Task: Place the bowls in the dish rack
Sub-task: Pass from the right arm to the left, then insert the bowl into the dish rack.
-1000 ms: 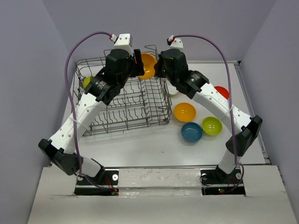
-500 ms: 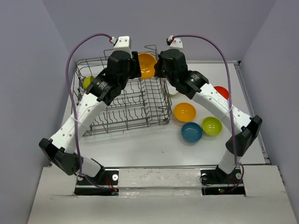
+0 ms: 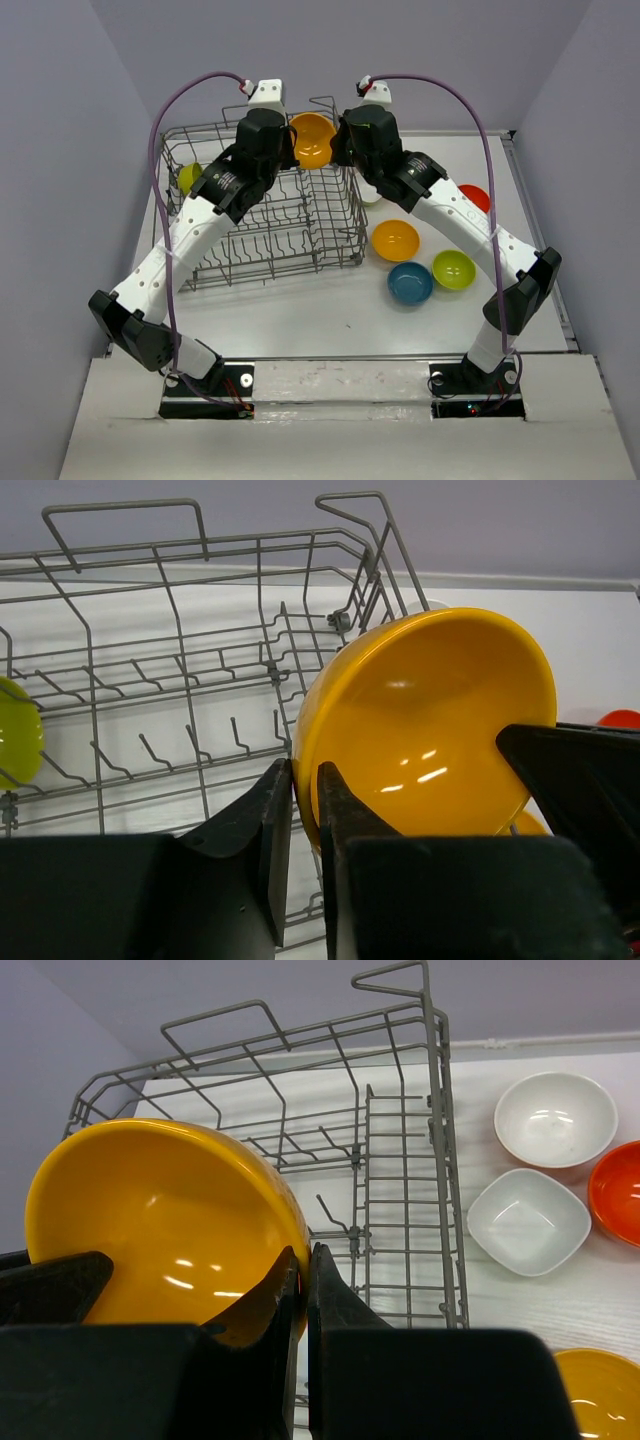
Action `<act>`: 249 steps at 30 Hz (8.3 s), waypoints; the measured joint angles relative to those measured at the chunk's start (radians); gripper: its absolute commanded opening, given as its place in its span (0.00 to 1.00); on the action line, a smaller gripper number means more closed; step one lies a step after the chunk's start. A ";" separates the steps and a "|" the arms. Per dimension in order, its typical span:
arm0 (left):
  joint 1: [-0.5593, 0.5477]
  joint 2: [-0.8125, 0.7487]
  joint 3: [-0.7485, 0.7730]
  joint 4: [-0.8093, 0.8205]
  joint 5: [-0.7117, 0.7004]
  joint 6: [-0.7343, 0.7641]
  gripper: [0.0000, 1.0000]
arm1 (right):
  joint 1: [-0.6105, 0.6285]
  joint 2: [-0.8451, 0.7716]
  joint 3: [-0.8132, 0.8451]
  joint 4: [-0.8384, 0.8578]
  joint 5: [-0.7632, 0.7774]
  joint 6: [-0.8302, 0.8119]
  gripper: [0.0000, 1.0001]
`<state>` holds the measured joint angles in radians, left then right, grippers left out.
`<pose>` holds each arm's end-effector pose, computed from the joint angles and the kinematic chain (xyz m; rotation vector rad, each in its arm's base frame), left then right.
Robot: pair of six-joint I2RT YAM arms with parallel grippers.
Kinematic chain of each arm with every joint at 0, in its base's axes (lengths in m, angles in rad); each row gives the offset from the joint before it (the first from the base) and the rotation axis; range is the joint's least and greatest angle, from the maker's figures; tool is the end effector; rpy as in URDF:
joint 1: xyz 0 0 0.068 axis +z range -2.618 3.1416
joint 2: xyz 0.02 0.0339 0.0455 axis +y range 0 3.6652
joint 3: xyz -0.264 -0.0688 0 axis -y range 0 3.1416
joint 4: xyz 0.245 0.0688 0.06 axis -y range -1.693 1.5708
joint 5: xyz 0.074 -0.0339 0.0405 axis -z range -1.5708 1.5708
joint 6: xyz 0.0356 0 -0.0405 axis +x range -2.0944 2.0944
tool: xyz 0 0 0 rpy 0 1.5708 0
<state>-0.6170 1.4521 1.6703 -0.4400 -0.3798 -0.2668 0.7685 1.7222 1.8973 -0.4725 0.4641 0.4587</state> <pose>0.2681 -0.1740 0.4637 0.0404 1.7857 -0.2970 0.2928 0.2609 0.4452 0.0336 1.8569 0.4255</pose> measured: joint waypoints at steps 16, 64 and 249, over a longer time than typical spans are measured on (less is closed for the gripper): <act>-0.017 0.010 0.013 -0.014 -0.059 0.007 0.00 | 0.005 0.000 -0.004 0.015 -0.007 -0.011 0.50; 0.281 0.517 0.170 0.363 -1.002 0.774 0.00 | 0.006 -0.579 -0.551 0.031 0.303 -0.055 0.57; 0.259 0.793 0.008 0.763 -1.045 1.097 0.48 | 0.006 -0.590 -0.651 0.036 0.295 -0.032 0.58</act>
<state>-0.3584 2.2456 1.6779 0.3225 -1.4250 0.8299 0.7742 1.1324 1.2461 -0.4362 0.7593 0.4263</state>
